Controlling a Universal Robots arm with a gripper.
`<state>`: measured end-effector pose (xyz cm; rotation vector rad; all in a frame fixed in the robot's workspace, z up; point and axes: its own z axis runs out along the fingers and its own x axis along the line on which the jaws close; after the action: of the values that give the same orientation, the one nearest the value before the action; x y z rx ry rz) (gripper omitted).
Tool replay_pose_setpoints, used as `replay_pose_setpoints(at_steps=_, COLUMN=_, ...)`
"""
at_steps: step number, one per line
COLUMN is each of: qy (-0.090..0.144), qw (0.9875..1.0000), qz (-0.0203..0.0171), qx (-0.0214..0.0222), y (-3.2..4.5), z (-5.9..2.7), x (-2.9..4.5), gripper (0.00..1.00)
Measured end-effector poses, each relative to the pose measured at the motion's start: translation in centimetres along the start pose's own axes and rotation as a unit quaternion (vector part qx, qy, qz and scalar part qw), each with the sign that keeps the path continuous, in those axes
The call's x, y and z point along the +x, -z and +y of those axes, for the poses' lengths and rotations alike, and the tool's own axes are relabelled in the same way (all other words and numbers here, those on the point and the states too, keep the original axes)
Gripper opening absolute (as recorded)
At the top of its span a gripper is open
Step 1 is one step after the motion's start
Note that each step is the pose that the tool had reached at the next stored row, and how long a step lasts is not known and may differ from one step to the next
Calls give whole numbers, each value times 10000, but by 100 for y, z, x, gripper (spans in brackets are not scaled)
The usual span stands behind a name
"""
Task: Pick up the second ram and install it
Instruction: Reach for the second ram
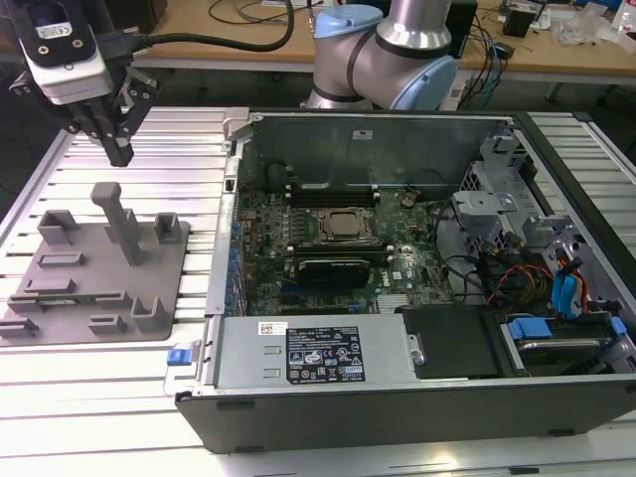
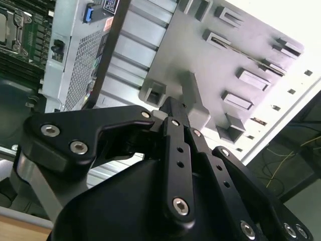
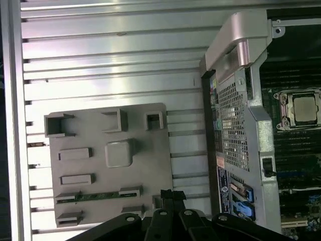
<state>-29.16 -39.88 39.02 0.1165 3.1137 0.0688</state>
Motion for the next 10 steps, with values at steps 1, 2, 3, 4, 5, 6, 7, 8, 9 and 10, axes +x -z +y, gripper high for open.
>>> replay_pose_setpoints(at_steps=1, qy=0, qw=10000, qz=0, qx=0, y=-1, z=-1, x=16, gripper=8)
replay_pose_setpoints(at_steps=2, qy=0, qw=10000, qz=0, qx=0, y=-2, z=-3, x=42, gripper=8)
replay_pose_setpoints(at_steps=3, qy=0, qw=10000, qz=0, qx=0, y=-3, z=-5, x=63, gripper=8)
replay_pose_setpoints(at_steps=4, qy=-1, qw=10000, qz=0, qx=0, y=-3, z=-7, x=88, gripper=8)
replay_pose_setpoints(at_steps=5, qy=0, qw=10000, qz=0, qx=0, y=-5, z=-8, x=108, gripper=8)
replay_pose_setpoints(at_steps=6, qy=-1, qw=10000, qz=0, qx=0, y=-12, z=-9, x=121, gripper=8)
replay_pose_setpoints(at_steps=7, qy=-1, qw=10000, qz=0, qx=0, y=-26, z=-11, x=134, gripper=8)
replay_pose_setpoints(at_steps=8, qy=-1, qw=10000, qz=0, qx=0, y=-58, z=-14, x=154, gripper=8)
replay_pose_setpoints(at_steps=9, qy=0, qw=10000, qz=0, qx=0, y=-79, z=-17, x=165, gripper=8)
replay_pose_setpoints(at_steps=10, qy=0, qw=10000, qz=0, qx=0, y=-96, z=-20, x=173, gripper=8)
